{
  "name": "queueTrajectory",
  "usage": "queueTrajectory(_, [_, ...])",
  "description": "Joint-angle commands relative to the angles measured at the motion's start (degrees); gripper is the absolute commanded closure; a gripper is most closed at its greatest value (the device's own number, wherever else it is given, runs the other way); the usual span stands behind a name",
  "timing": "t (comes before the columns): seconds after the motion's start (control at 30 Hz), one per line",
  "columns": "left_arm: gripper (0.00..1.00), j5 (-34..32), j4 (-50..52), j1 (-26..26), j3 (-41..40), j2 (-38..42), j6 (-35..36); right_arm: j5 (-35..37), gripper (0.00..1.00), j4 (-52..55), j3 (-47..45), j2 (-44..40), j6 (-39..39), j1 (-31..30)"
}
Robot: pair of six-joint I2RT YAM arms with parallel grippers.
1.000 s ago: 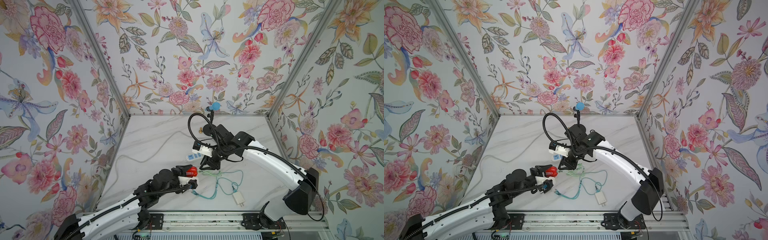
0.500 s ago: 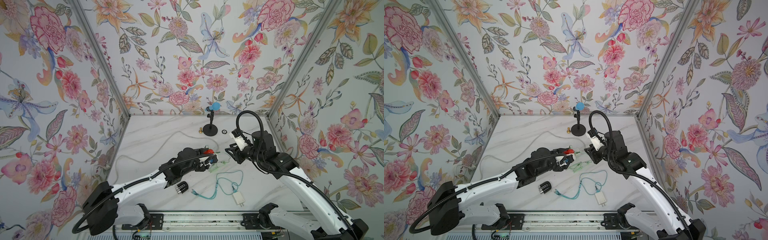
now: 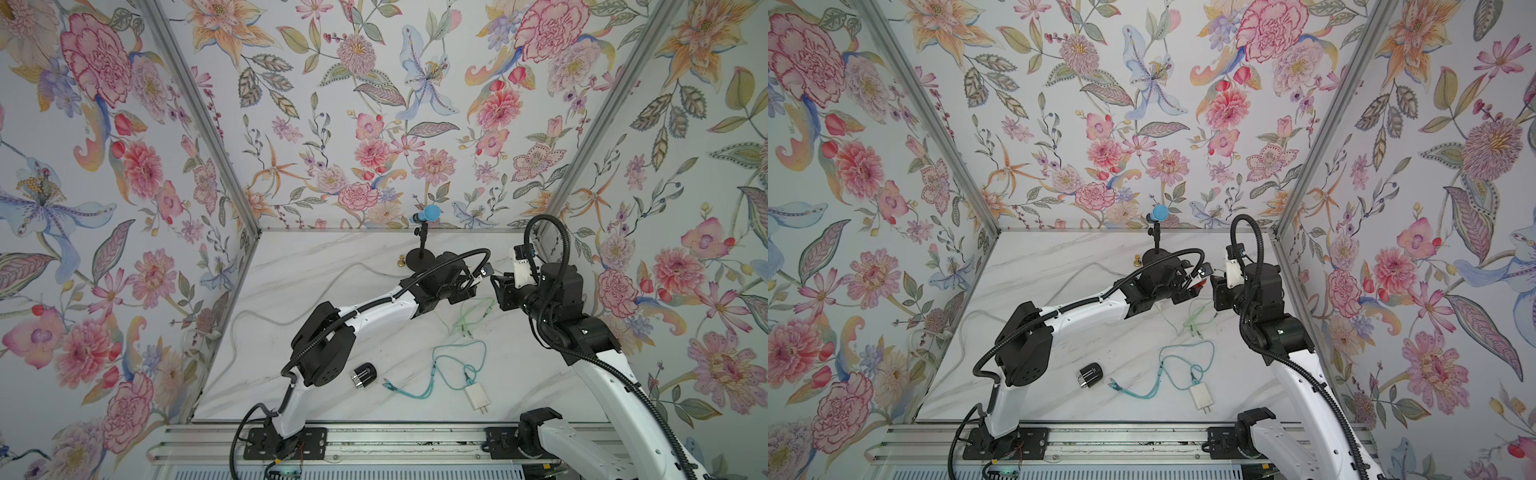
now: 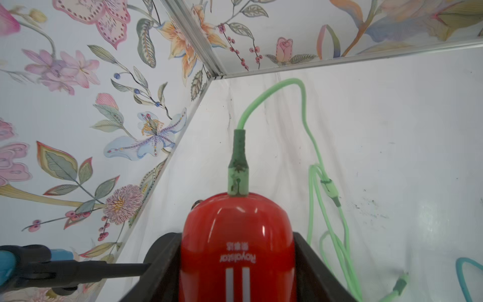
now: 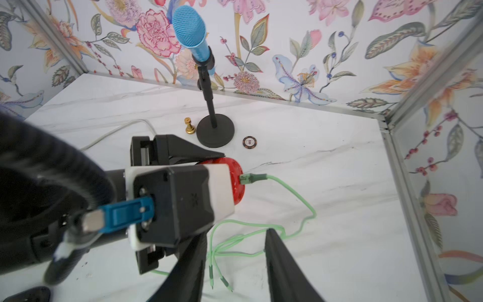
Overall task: Charge the electric shaver
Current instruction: Place the electric shaver at the center of the board.
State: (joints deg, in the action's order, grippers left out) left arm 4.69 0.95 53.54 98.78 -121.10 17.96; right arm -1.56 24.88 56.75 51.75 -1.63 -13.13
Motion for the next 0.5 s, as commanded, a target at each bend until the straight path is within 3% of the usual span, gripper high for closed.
queueTrajectory(0.0, [1.0,1.06,2.4,-0.45,1.01,-1.27,0.22,4.67,0.57,-1.24,0.26,-3.96,-3.37,3.55])
queueTrajectory(0.17, [1.0,1.35,2.71,-1.13,2.12,-3.99,2.14,2.92,0.54,-1.26,0.06,-3.85,-4.96,8.08])
queueTrajectory(0.47, [1.0,3.31,9.55,-2.19,14.86,-14.8,6.43,1.29,0.52,-3.53,-2.15,-3.33,-7.78,10.65])
